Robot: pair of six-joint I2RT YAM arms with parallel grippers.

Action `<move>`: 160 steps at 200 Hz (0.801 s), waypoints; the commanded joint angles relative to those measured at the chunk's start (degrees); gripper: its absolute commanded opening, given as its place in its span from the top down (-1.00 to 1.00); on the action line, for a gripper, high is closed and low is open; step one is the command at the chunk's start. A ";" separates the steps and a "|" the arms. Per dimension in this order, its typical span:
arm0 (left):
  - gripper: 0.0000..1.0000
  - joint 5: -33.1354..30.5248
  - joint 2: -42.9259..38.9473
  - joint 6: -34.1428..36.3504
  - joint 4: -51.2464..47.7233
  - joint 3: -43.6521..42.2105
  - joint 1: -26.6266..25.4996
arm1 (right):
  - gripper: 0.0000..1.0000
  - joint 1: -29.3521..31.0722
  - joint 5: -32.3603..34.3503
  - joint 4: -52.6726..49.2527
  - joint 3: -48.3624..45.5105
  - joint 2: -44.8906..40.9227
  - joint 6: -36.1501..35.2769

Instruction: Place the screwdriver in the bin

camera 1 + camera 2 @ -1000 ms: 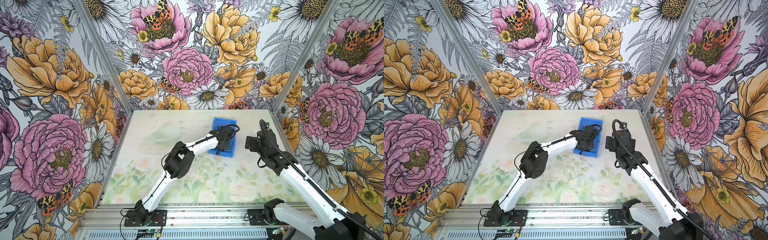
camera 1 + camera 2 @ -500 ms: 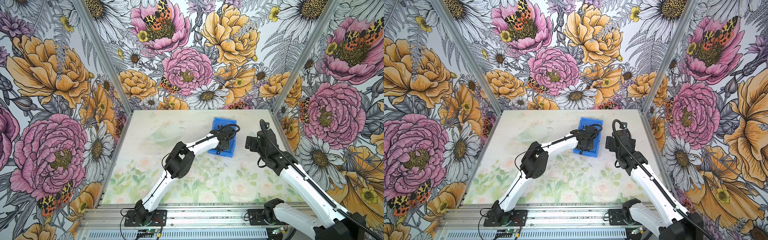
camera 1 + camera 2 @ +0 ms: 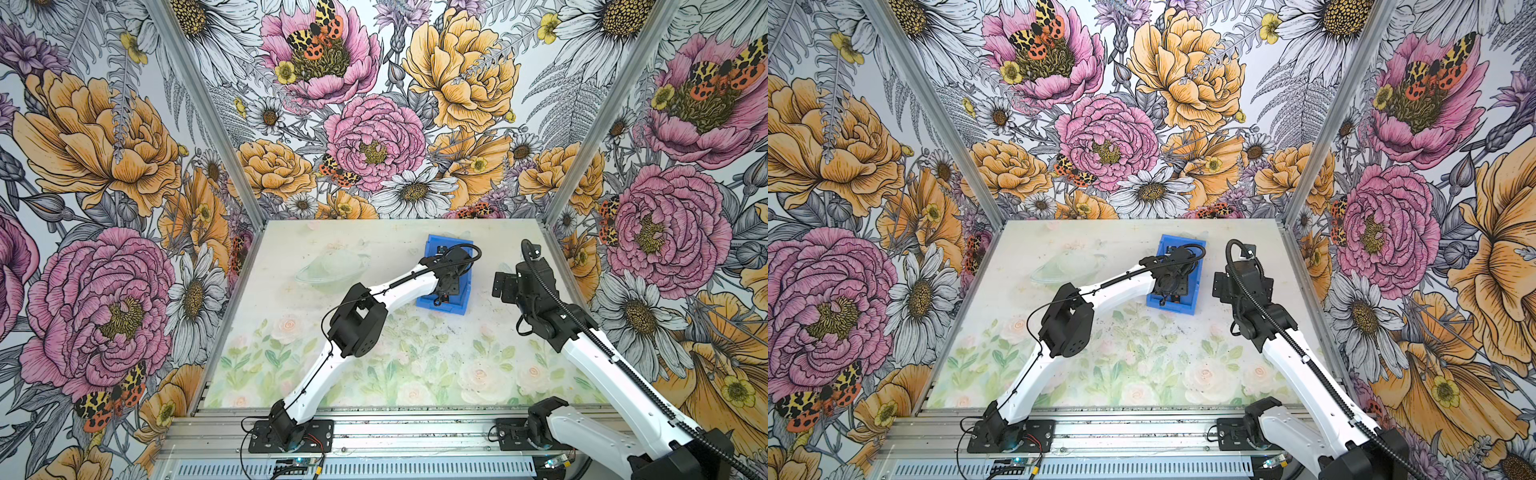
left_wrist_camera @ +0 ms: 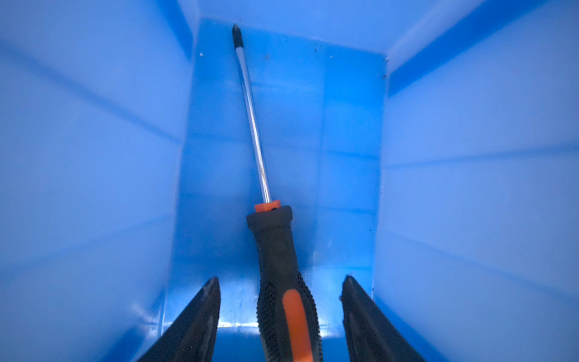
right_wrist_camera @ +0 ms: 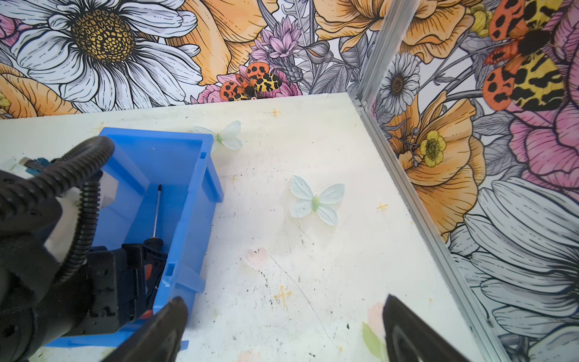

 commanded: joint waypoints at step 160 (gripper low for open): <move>-0.79 -4.88 -45.43 11.67 8.45 -47.07 8.23 | -0.99 -8.38 -6.12 1.99 0.04 4.56 3.01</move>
